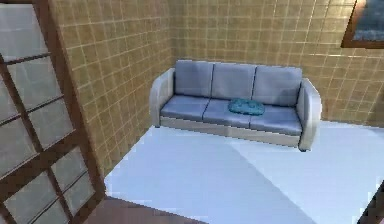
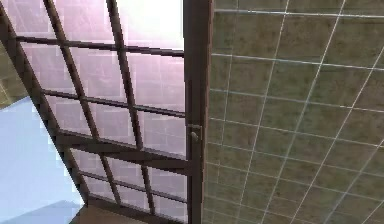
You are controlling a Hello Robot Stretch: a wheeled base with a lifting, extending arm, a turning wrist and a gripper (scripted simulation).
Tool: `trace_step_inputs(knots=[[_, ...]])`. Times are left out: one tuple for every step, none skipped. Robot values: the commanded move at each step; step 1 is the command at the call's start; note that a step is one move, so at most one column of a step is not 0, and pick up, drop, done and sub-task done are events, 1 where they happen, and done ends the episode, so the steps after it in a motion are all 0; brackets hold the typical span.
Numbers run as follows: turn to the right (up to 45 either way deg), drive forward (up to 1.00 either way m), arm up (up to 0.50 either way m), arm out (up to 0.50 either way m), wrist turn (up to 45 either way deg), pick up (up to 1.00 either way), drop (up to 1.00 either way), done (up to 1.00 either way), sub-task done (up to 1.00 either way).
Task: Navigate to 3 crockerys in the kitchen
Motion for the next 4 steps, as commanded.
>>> trace_step_inputs(knots=[[15.0, 0.0, 0.0, 0.0, 0.0, 0.0, 0.0, 0.0, 0.0], [0.0, 0.3, 0.0, 0.0, 0.0, 0.0, 0.0, 0.0, 0.0], [18.0, 0.0, 0.0, 0.0, 0.0, 0.0, 0.0, 0.0, 0.0], [0.0, 0.95, 0.0, 0.0, 0.0, 0.0, 0.0, 0.0, 0.0]])
